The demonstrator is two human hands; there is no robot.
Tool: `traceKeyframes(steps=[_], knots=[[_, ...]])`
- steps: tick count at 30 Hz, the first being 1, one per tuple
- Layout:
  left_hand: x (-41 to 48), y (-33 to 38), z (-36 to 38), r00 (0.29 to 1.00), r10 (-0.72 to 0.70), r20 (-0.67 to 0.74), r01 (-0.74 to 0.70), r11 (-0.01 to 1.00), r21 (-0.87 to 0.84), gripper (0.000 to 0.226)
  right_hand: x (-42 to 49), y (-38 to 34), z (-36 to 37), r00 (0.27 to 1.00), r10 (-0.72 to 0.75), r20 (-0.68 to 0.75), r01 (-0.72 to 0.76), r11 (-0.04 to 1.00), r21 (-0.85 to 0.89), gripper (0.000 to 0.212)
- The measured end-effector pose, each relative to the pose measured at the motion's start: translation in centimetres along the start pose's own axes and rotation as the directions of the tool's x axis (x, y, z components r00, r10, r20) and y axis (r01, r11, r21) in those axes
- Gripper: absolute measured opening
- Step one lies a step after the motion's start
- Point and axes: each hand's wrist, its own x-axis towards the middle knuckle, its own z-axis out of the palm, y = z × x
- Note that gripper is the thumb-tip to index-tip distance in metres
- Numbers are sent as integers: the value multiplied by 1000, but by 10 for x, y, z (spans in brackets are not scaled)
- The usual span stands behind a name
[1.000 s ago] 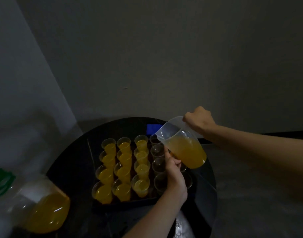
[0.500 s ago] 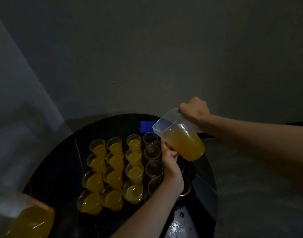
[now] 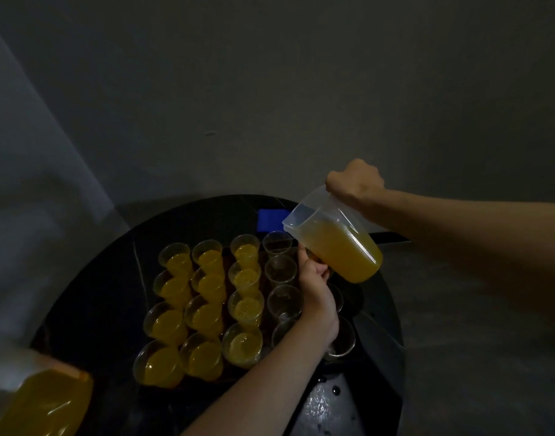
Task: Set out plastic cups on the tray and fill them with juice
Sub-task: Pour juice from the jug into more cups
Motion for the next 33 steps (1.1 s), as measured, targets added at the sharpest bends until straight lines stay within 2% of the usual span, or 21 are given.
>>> traceKeyframes(steps=[9,33], knots=[[1,-5,-1,1000,-5,20,4,1000,21,67,5,3,6,999,8,46,-8,1000,12,27],[6,-8,-18,999,-48,18,48,999,14,68,8,-16,30,994,54,96,-44,994,-104,34]])
